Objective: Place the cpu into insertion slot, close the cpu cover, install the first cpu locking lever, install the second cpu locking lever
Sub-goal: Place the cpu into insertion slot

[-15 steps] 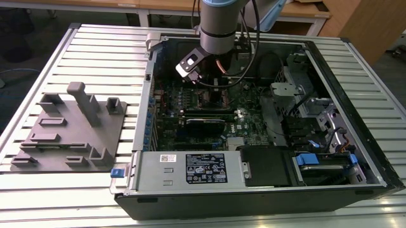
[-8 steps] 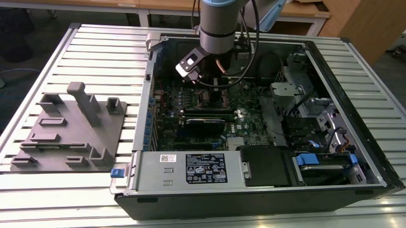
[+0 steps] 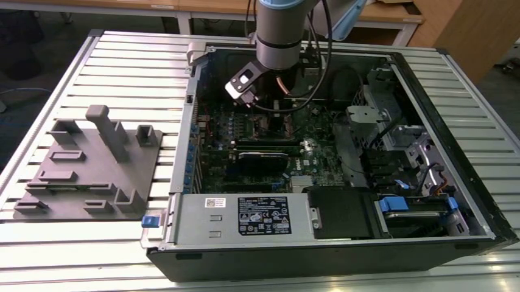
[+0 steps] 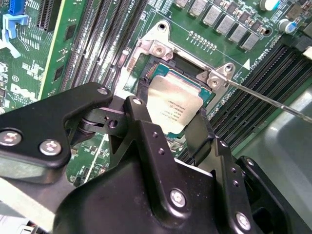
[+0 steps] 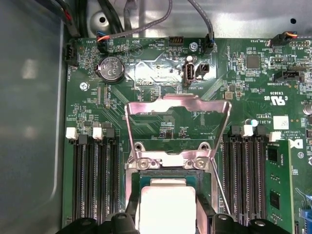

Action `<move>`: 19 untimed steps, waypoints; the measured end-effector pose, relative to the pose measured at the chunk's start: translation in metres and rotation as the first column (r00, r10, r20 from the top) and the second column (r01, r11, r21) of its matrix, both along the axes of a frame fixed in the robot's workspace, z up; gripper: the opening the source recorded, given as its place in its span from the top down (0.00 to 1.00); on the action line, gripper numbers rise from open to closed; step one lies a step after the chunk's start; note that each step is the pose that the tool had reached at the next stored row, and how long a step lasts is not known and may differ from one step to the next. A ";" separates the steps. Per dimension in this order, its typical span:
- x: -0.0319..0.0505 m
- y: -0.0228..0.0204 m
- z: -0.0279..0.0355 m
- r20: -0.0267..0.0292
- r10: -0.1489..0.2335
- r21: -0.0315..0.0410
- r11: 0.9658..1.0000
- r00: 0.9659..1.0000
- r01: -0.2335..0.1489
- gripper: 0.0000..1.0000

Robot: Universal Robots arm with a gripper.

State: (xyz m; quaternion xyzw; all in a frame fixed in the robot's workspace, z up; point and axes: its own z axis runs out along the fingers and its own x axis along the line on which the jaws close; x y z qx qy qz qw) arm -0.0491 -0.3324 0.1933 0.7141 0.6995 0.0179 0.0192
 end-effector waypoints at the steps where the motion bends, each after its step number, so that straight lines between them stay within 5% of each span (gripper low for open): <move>1: 0.0004 0.0000 0.0000 0.000 0.000 0.000 1.000 1.000 0.000 0.46; 19: -0.0006 -0.0019 -0.0005 0.000 0.000 0.000 1.000 1.000 0.000 0.46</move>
